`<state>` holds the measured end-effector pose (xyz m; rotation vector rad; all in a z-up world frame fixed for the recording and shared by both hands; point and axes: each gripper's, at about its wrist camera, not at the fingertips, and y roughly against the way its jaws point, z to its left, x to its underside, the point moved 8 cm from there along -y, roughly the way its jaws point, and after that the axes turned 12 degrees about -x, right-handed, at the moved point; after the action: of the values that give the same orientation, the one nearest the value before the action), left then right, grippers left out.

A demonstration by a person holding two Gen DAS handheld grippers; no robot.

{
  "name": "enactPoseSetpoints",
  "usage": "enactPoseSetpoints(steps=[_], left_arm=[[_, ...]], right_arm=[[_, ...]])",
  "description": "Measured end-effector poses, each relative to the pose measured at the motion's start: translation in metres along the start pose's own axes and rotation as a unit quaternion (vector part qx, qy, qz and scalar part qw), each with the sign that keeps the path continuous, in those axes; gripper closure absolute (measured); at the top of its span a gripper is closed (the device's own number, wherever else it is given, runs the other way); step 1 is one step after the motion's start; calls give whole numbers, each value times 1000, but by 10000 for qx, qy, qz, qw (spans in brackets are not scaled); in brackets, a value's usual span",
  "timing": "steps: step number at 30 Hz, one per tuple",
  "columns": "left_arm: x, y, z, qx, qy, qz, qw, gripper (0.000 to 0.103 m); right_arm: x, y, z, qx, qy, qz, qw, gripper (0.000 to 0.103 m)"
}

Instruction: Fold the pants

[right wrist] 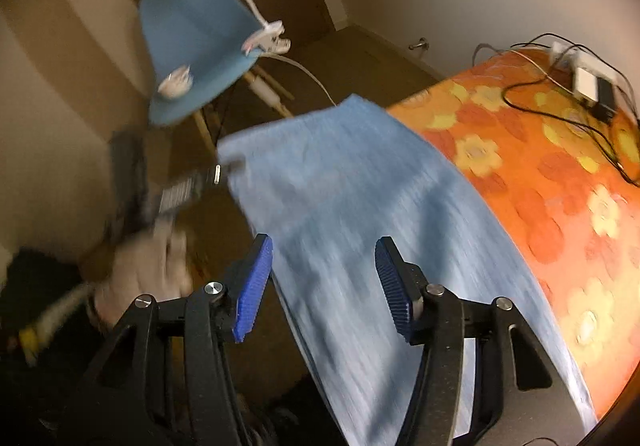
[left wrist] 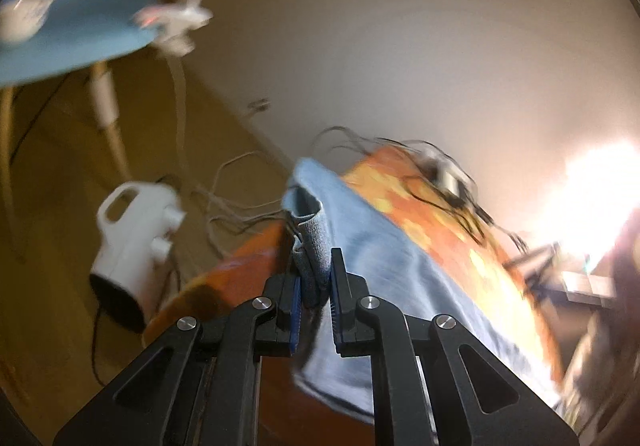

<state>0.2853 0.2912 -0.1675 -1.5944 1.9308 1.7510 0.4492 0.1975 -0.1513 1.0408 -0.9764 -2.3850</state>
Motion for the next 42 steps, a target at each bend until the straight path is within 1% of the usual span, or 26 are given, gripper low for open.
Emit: enactPoseSetpoints(steps=[2,5,6,7,9,11,13,16,19,21,24,28,30,32,33,35,37,38,40,42], left_arm=[[7,7,-22,152,-372,-77,9992,92],[30,11,-60,404,-1022,-56,9939,92],[43,9,-75,490,-1295,3,9904,92],[54,7,-84,552,-1459,54,9877,92],[77,1,-98,633,-1742,173,9825,92],[94,-6,-103,637,-1889,222,9797,92],[103,-10,-102,634,-1893,230,9796,92],[108,-11,-96,634,-1806,151,9814,92],[112,-8,-91,640,-1742,81,9826,92],[114,-7,-90,624,-1752,32,9825,92],[119,-2,-88,614,-1761,-12,9825,92],[125,4,-89,592,-1819,-68,9815,93],[130,6,-93,580,-1877,-90,9805,92],[132,5,-92,574,-1907,-94,9799,92],[134,5,-96,576,-1915,-91,9798,93],[134,7,-96,572,-1927,-93,9795,93],[133,6,-100,553,-1963,-98,9789,93],[133,7,-101,545,-1980,-101,9786,93],[131,8,-104,536,-1999,-94,9783,93],[129,10,-107,531,-2039,-116,9775,93]], right_arm=[[-24,-15,-2,21,-161,-62,9998,44],[-49,-38,-14,-94,-432,-41,9990,39],[-52,-45,-17,-107,-482,16,9988,38],[-55,-54,-21,-51,-492,99,9987,38],[-54,-75,-28,205,-443,325,9983,38],[-52,-91,-32,323,-361,522,9975,38],[-47,-106,-32,441,-209,700,9964,38],[-42,-130,-24,439,45,993,9941,38],[-40,-153,-18,637,310,1262,9895,38],[-41,-168,-16,733,369,1408,9866,38],[-42,-185,-20,1004,467,1638,9803,38],[-37,-205,-30,1454,632,1974,9674,38],[-34,-210,-36,1643,694,2062,9621,38],[-33,-212,-39,1708,700,2059,9610,38],[-34,-212,-40,1738,702,2039,9609,41],[-35,-209,-44,1807,658,1988,9610,51],[-37,-201,-51,2004,570,1973,9579,72],[-38,-199,-53,1958,514,1953,9596,73],[-39,-192,-56,1878,378,1849,9639,82],[-41,-185,-56,1755,224,1696,9695,87]])
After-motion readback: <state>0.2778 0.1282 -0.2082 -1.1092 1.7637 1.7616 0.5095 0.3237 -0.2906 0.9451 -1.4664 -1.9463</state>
